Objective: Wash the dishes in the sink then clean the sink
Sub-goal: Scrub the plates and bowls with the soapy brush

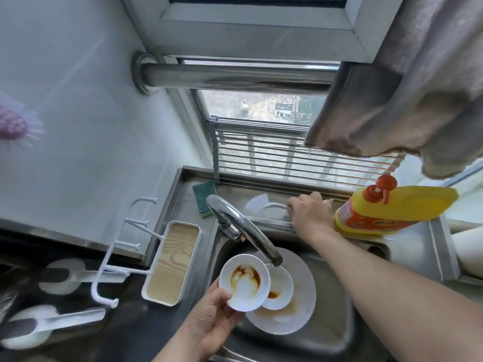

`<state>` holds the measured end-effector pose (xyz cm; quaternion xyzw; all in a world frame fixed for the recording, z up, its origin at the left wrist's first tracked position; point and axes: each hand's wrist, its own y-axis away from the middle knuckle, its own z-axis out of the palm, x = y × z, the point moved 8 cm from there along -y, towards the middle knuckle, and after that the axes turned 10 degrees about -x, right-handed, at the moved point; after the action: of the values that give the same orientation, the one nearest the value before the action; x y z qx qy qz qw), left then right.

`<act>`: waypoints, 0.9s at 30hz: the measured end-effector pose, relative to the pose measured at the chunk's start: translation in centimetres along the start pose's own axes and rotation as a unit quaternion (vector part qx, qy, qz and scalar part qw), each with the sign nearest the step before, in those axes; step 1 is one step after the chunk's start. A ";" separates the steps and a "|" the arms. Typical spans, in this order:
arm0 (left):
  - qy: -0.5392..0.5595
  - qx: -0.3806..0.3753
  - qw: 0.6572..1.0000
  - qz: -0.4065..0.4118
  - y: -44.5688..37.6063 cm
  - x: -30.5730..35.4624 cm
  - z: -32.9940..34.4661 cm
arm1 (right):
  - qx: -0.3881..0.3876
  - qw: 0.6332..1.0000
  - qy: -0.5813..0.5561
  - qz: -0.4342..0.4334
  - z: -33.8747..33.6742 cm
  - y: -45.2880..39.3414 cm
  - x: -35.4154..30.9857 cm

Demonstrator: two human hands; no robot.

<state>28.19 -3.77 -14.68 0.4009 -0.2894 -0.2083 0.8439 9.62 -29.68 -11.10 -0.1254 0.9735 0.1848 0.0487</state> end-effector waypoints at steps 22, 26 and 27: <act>-0.187 -0.016 0.982 0.030 0.5 0.6 1.4 | -0.221 0.902 -0.371 -0.006 3.4 26.0 1.7; -0.244 -0.023 0.969 0.013 0.8 0.6 2.6 | -0.230 0.951 -0.206 -0.014 1.3 23.5 -3.8; -0.252 -0.015 0.968 0.006 0.7 0.6 2.7 | -0.233 0.958 -0.168 -0.015 1.2 23.1 -4.8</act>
<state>26.96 -5.23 -12.49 0.3207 -0.4916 -0.3024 0.7510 8.25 -7.33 -3.49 -0.1145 0.8794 0.4239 0.1839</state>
